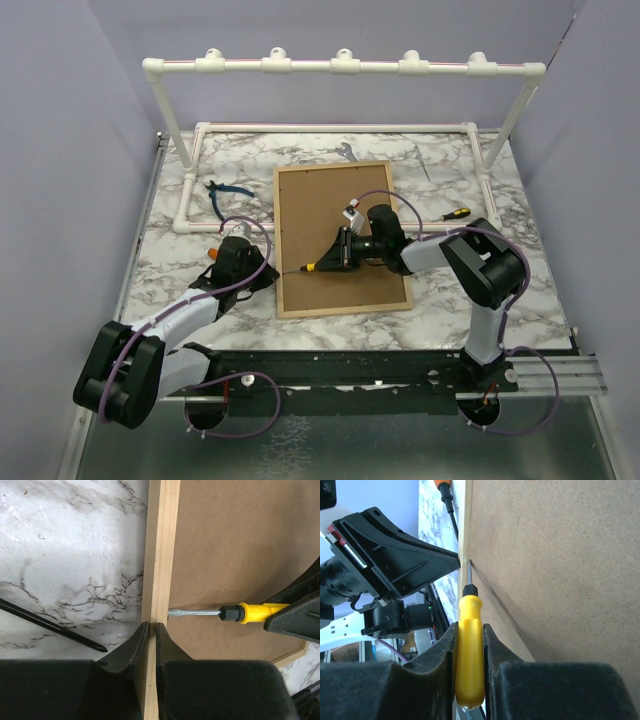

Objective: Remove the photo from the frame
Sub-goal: Release the photo frame item from the photo frame.

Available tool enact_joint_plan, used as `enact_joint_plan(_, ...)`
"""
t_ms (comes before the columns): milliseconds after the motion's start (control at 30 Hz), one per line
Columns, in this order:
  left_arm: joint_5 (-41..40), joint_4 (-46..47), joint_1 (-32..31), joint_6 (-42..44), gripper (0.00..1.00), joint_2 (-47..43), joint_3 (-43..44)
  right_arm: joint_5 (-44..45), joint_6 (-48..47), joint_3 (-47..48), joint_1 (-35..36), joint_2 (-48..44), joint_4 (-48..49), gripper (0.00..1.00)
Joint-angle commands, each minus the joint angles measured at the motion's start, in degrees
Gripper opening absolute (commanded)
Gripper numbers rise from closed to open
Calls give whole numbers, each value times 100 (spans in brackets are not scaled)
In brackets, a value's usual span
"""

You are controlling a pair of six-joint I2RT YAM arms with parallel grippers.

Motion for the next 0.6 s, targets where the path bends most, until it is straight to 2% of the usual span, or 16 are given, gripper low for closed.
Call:
enact_joint_plan(0, 133, 194, 1, 6, 10, 83, -30, 353, -227, -151, -18, -172, -619, 1)
enact_joint_plan(167, 135, 193, 0, 14, 10, 111, -37, 456, -286, -223, -37, -260, -740, 1)
enact_joint_plan(567, 210, 299, 4, -21, 10, 161, -82, 307, -16, -262, -80, -78, -360, 1)
